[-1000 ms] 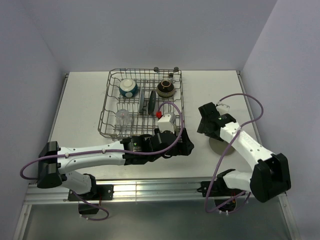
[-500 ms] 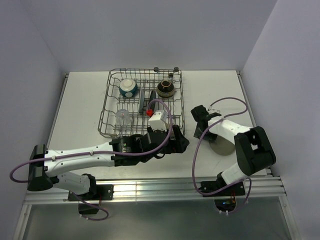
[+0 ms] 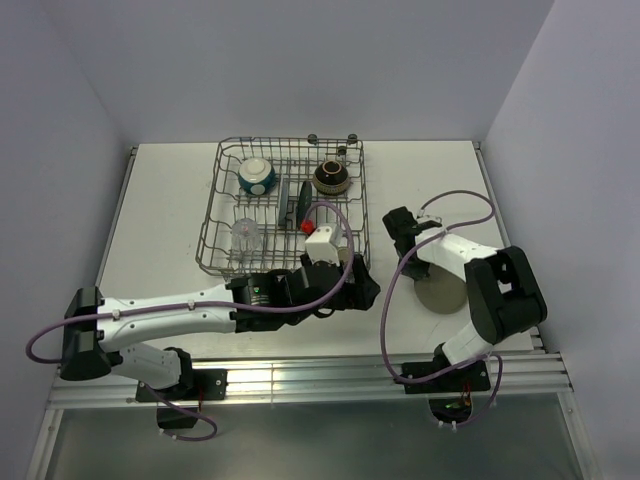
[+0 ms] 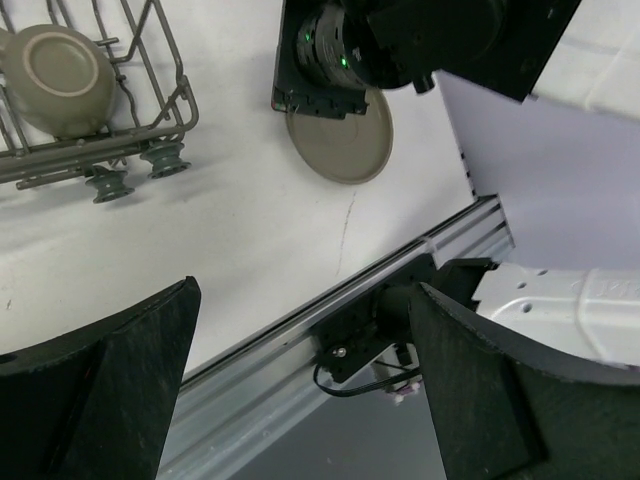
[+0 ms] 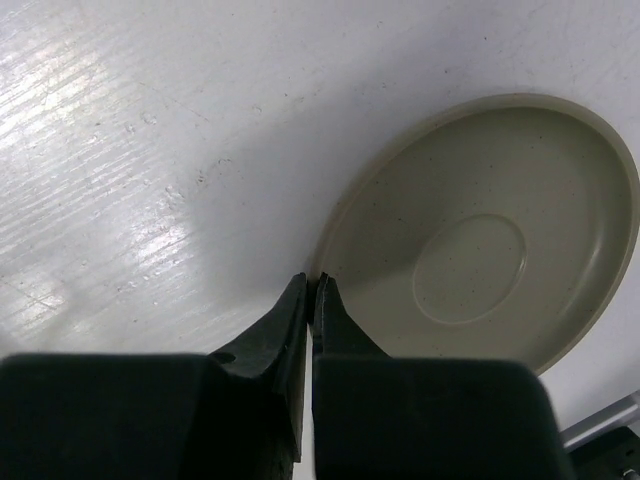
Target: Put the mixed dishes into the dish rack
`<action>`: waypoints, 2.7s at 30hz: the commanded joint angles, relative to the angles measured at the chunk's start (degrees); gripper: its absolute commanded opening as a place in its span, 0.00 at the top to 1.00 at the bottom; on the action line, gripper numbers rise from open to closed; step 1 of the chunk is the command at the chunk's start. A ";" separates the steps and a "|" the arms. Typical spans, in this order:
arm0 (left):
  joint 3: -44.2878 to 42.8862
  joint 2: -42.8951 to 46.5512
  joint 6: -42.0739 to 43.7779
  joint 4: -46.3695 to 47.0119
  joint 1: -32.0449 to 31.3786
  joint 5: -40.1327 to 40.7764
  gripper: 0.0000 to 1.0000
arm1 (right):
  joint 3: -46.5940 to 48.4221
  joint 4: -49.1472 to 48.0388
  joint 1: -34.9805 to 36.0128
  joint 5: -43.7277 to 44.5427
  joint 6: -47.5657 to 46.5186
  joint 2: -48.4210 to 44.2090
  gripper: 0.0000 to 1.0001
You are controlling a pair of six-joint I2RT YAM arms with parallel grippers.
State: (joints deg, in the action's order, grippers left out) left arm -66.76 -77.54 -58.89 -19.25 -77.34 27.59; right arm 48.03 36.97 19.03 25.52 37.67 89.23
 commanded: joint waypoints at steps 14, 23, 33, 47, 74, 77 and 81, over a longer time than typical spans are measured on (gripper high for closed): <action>-2.84 -16.22 16.61 10.79 -1.76 -1.40 0.09 | 5.85 -2.78 -8.04 -18.21 -5.50 -6.52 1.00; -6.36 -26.77 23.73 20.98 -2.38 -1.14 0.05 | 0.58 -6.73 -10.68 -30.34 -7.17 -8.55 1.00; -12.86 -35.84 25.77 28.30 -1.85 -8.60 0.04 | -4.52 -8.41 -12.17 -34.48 -8.31 -11.71 1.00; -16.30 -39.36 16.80 24.34 -0.01 -8.43 0.05 | -6.19 -6.39 -15.16 -36.94 -9.46 -18.74 1.00; -11.11 -44.98 8.09 38.31 4.48 -7.20 0.24 | -9.09 -7.44 -18.59 -47.83 -7.00 -24.19 1.00; -10.76 -44.89 8.01 39.37 4.48 -6.24 0.28 | -9.62 -8.05 -18.59 -49.32 -6.30 -24.45 1.00; -9.71 -44.19 8.62 41.30 4.48 -6.32 0.35 | -10.24 -8.84 -18.59 -49.86 -5.59 -24.63 1.00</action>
State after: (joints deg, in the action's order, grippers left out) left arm -77.34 -123.31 -50.52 16.95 -72.95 19.90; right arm 38.79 29.85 0.71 -20.93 30.37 66.37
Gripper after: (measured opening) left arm 0.660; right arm 0.023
